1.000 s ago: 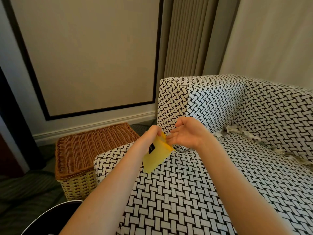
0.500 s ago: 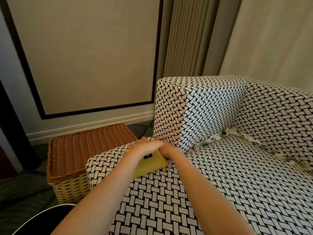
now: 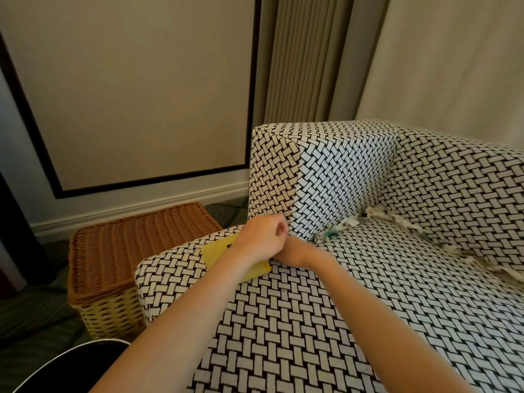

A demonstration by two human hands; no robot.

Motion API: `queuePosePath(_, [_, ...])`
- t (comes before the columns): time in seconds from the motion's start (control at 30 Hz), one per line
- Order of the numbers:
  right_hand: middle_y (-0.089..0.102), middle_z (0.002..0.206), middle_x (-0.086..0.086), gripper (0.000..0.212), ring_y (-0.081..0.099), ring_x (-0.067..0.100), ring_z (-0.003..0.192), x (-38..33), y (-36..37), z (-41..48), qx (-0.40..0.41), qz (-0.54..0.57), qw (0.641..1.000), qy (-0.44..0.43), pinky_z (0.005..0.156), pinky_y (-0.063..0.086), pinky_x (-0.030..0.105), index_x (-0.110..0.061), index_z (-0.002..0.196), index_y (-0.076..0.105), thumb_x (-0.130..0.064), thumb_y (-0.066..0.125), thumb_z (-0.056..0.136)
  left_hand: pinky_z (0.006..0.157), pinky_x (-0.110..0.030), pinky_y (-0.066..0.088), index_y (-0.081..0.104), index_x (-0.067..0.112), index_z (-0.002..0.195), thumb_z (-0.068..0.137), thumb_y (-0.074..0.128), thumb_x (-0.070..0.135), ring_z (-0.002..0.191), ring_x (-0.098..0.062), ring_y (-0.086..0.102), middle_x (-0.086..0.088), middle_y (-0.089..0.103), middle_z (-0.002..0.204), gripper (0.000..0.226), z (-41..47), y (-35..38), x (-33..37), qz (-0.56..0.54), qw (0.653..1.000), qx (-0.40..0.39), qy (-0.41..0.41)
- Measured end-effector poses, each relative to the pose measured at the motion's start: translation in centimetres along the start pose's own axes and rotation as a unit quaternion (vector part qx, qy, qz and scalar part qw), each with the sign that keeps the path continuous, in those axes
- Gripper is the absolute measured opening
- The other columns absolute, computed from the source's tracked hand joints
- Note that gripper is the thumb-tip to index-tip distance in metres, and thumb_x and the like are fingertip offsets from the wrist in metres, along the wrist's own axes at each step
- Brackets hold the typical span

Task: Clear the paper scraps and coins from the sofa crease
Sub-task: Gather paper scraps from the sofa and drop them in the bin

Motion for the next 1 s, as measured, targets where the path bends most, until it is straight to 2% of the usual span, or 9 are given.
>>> queuePosePath(0.07, [0.056,0.077,0.004,0.027,0.048,0.015,0.066,1.3,-0.2,-0.7,0.033,0.008,0.999,0.0,0.079,0.047,0.036,-0.014,0.07,0.047,-0.012,0.038,0.095,0.07,-0.025,0.045,0.056,0.019,0.09,0.089,0.043,0.008,0.083,-0.013,0.054,0.003,0.058,0.091,0.016,0.1,0.7,1.2,0.006,1.0,-0.011,0.026])
queuePosePath(0.2, [0.056,0.074,0.006,0.024,0.046,0.016,0.063,3.0,0.0,-2.4,0.092,-0.038,0.995,-0.027,0.061,0.042,0.029,-0.01,0.073,0.054,-0.018,0.043,0.093,0.075,-0.034,0.049,0.05,0.018,0.083,0.084,0.044,0.003,0.087,-0.02,0.054,-0.002,0.057,0.088,0.016,0.5,1.8,1.8,0.019,1.0,-0.009,0.019])
queuePosePath(0.23, [0.059,0.081,0.006,0.022,0.05,0.017,0.068,3.4,-0.3,-2.9,0.136,-0.081,0.986,-0.054,0.063,0.042,0.026,-0.009,0.081,0.06,-0.019,0.045,0.093,0.075,-0.033,0.047,0.052,0.016,0.087,0.084,0.045,0.003,0.089,-0.021,0.054,-0.003,0.056,0.09,0.015,0.5,2.2,1.8,0.037,0.999,-0.029,0.018])
queuePosePath(0.3, [0.063,0.105,0.007,0.028,0.057,0.02,0.092,5.1,-1.2,-3.7,0.23,-0.15,0.959,-0.073,0.081,0.046,0.027,-0.008,0.108,0.065,-0.022,0.046,0.092,0.08,-0.032,0.045,0.054,0.011,0.106,0.086,0.047,0.005,0.1,-0.024,0.054,-0.008,0.056,0.105,0.022,0.5,3.8,1.5,0.106,0.99,-0.092,0.009])
queuePosePath(0.37, [0.052,0.13,0.004,0.045,0.048,0.02,0.119,7.2,-1.9,-3.6,0.263,-0.19,0.946,-0.001,0.103,0.037,0.035,-0.012,0.126,0.055,-0.038,0.044,0.091,0.091,-0.033,0.044,0.045,0.007,0.125,0.088,0.047,0.008,0.113,-0.026,0.051,-0.011,0.053,0.122,0.037,0.6,5.6,1.3,0.18,0.975,-0.13,-0.003])
queuePosePath(0.5, [0.016,0.153,0.013,0.094,0.013,0.028,0.143,10.1,-1.9,-1.9,0.204,-0.118,0.949,0.212,0.115,0.012,0.048,-0.001,0.145,0.019,-0.068,0.035,0.081,0.087,-0.034,0.045,0.036,0.005,0.129,0.089,0.048,0.012,0.113,-0.029,0.053,-0.014,0.056,0.121,0.042,1.6,7.3,2.0,0.218,0.971,-0.086,-0.037])
queuePosePath(0.6, [-0.01,0.155,0.018,0.107,-0.009,0.033,0.144,11.5,-1.5,0.0,0.093,-0.052,0.955,0.275,0.114,-0.004,0.055,0.0,0.147,-0.008,-0.071,0.036,0.08,0.082,-0.034,0.046,0.038,0.006,0.126,0.089,0.047,0.01,0.109,-0.028,0.057,-0.013,0.059,0.118,0.038,2.0,7.5,2.2,0.229,0.971,-0.066,-0.017])
queuePosePath(0.73, [-0.004,0.155,0.02,0.104,-0.003,0.035,0.144,12.0,-2.0,1.6,0.04,-0.038,0.947,0.317,0.113,-0.003,0.056,-0.003,0.148,-0.001,-0.071,0.037,0.08,0.083,-0.036,0.048,0.039,0.006,0.126,0.088,0.048,0.009,0.108,-0.03,0.057,-0.014,0.058,0.117,0.039,2.5,7.3,1.9,0.222,0.974,-0.037,-0.005])
queuePosePath(1.0, [-0.002,0.153,0.027,0.069,0.002,0.038,0.143,11.0,-1.6,1.8,0.098,-0.074,0.917,0.379,0.114,0.001,0.052,0.003,0.147,0.01,-0.04,0.03,0.096,0.083,-0.035,0.046,0.04,0.003,0.124,0.089,0.046,0.008,0.108,-0.03,0.056,-0.015,0.058,0.118,0.036,2.6,9.2,2.7,0.154,0.987,-0.023,-0.033])
Point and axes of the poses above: each hand's wrist, its own z-axis towards the middle knuckle, its own y-axis out of the palm, x = y × z, the point moved 5 cm from there along z, towards the middle knuckle
